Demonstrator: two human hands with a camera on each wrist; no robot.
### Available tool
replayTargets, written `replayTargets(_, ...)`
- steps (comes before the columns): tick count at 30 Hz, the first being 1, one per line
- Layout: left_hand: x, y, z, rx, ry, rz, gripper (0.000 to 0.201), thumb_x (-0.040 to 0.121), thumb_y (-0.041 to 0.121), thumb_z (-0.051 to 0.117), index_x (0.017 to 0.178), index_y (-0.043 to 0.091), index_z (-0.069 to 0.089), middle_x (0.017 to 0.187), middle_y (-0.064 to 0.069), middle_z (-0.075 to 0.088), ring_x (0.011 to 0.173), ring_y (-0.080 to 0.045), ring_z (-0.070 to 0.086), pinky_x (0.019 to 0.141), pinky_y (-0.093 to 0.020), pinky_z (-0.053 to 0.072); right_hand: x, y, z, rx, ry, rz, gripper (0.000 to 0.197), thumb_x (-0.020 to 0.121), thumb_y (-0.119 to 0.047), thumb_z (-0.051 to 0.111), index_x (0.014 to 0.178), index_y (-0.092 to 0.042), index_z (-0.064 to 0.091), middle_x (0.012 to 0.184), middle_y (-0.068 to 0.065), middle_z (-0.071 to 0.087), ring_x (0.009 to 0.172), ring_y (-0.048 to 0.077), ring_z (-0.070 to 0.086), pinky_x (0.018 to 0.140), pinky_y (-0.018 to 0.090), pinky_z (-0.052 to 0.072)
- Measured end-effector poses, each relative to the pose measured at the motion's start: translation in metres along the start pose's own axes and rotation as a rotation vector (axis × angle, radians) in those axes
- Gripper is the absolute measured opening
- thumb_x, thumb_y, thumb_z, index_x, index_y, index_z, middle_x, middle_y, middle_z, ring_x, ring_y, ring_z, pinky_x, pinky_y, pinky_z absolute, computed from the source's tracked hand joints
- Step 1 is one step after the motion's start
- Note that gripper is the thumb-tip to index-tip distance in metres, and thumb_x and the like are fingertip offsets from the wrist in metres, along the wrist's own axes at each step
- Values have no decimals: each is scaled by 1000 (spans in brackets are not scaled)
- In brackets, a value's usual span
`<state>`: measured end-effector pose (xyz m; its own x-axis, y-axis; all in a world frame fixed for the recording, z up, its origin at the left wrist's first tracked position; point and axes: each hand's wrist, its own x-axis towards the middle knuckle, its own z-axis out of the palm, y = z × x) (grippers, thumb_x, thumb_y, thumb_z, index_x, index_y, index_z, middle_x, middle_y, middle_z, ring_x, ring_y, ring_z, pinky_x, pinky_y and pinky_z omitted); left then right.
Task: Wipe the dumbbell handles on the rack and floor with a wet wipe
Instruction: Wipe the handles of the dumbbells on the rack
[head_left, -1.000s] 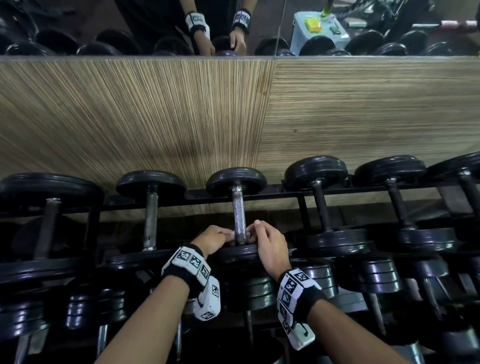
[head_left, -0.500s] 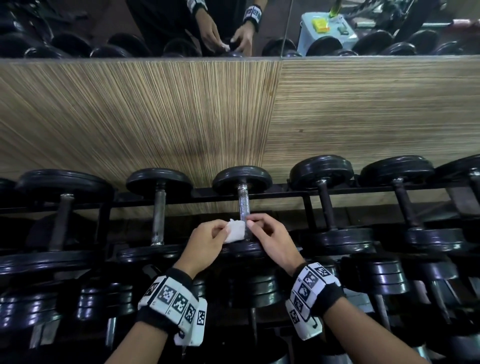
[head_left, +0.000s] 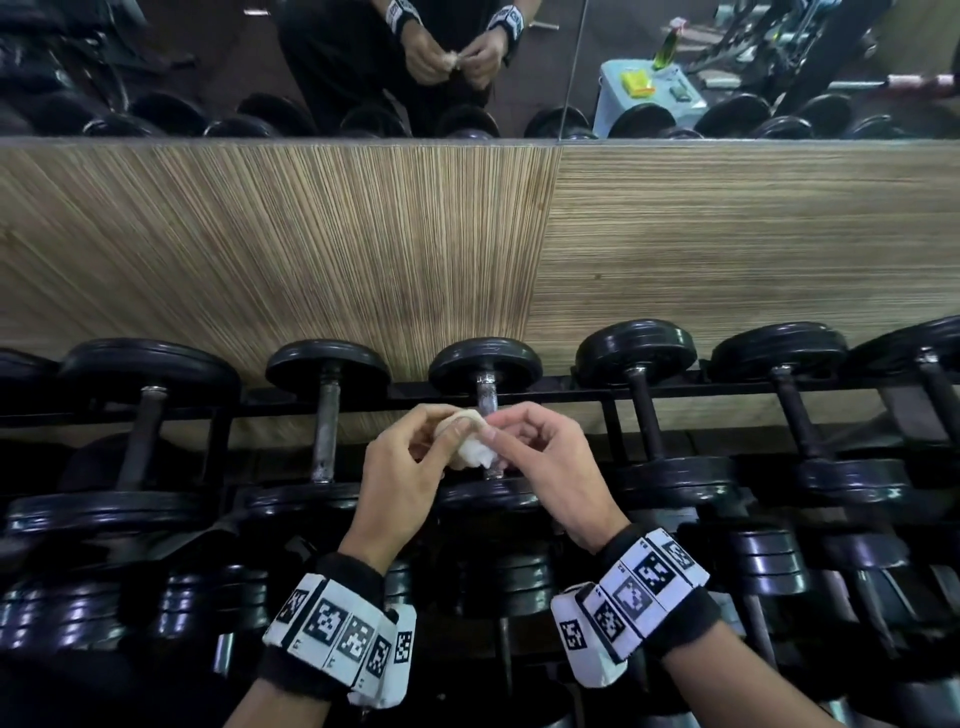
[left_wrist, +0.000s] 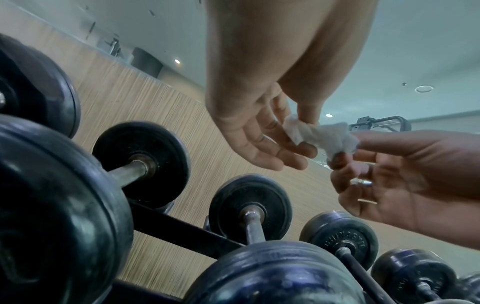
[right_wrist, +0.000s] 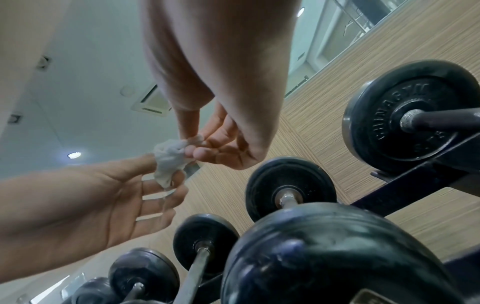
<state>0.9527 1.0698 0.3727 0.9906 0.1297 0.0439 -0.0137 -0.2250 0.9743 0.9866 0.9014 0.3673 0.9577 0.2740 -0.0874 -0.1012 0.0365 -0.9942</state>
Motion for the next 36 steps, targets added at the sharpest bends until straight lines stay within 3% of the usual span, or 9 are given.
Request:
replayTargets(6, -1, 4, 0, -20, -5, -45, 16, 94, 33, 65, 105, 22, 71, 98, 4, 74, 95, -14, 70, 76, -40, 61, -11, -6, 0, 22, 92, -41, 22, 92, -9, 72, 113, -8, 69, 85, 27, 66, 76, 20, 62, 77, 26, 55)
replayTargets(11, 0, 7, 1, 46, -8, 1, 17, 93, 42, 66, 101, 28, 72, 97, 5, 74, 96, -14, 70, 87, -48, 56, -21, -10, -6, -87, 24, -12, 21, 92, -20, 73, 112, -16, 72, 94, 9, 74, 80, 8, 62, 80, 23, 53)
replayTargets(16, -1, 16, 7, -66, -29, -55, 14, 95, 28, 65, 102, 17, 71, 93, -1, 75, 93, -19, 71, 85, -42, 59, -20, -9, -9, -12, 50, 40, 18, 92, -19, 72, 108, -9, 73, 95, 16, 74, 77, 19, 66, 74, 31, 54)
replayTargets(20, -3, 23, 13, -306, -51, -310, 24, 98, 26, 58, 105, 4, 67, 97, -13, 74, 91, -24, 72, 72, -33, 62, -22, -11, -9, 54, 53, 10, 28, 90, -6, 72, 117, -10, 66, 89, 16, 72, 75, 18, 67, 71, 26, 54)
replayTargets(22, -2, 24, 13, -362, -59, -356, 26, 99, 25, 56, 105, 2, 66, 99, -18, 73, 86, -21, 71, 66, -28, 61, -24, -12, -9, 74, 64, -14, 32, 89, -4, 73, 119, -13, 62, 85, 13, 71, 75, 19, 67, 73, 26, 55)
replayTargets(27, -4, 22, 14, -349, 13, -281, 20, 96, 17, 61, 109, 2, 63, 96, -15, 73, 80, -18, 72, 63, -27, 59, -32, -16, -7, -10, -7, -56, 23, 92, -6, 71, 113, -15, 68, 94, 17, 72, 80, 26, 68, 81, 36, 57)
replayTargets(30, -10, 22, 17, -341, 72, -234, 24, 93, 17, 66, 113, 6, 58, 96, -12, 72, 83, -19, 73, 64, -25, 59, -30, -15, -6, -12, 2, -31, 30, 91, -6, 72, 119, -17, 72, 96, 18, 72, 84, 26, 66, 87, 44, 56)
replayTargets(33, -15, 21, 20, -372, 116, -239, 29, 88, 15, 71, 112, 5, 58, 101, -13, 70, 87, -19, 74, 68, -25, 60, -30, -14, -6, -5, 35, -18, 34, 89, -5, 74, 122, -15, 71, 90, 13, 73, 86, 29, 69, 91, 39, 55)
replayTargets(36, -17, 21, 18, -414, 143, -262, 24, 91, 20, 67, 108, 4, 63, 102, -14, 72, 92, -22, 73, 70, -26, 60, -32, -15, -5, -26, 41, -38, 36, 89, -5, 74, 122, -18, 70, 98, 17, 73, 90, 38, 69, 90, 40, 56)
